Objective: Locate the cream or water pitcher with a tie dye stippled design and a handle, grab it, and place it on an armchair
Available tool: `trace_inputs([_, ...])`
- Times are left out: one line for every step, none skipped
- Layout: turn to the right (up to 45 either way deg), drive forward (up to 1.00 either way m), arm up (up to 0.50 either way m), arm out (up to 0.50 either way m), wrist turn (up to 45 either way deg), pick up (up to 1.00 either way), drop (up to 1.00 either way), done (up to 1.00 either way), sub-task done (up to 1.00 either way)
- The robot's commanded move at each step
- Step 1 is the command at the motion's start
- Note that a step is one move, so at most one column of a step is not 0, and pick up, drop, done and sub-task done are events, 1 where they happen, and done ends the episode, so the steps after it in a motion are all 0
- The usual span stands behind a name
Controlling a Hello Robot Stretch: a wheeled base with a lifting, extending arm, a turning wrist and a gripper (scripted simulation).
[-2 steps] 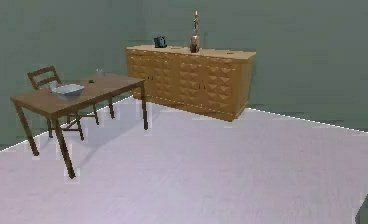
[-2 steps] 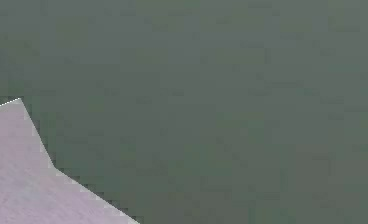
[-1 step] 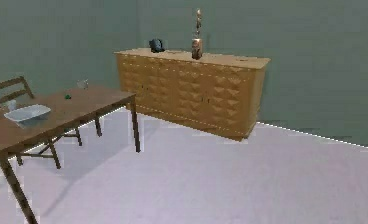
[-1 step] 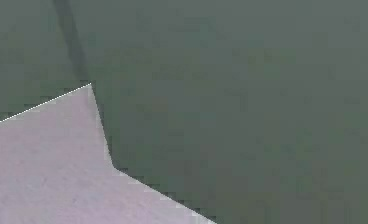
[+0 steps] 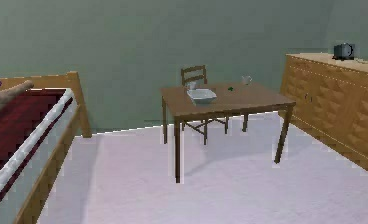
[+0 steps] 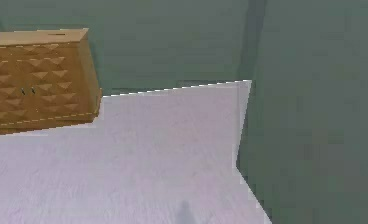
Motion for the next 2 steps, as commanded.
trace_inputs([-15.0,0.00,0.00,0.00,0.0,0.00,0.00,0.00,0.00])
trace_inputs([0.0,1.00,0.00,0.00,0.0,0.00,0.00,0.00,0.00])
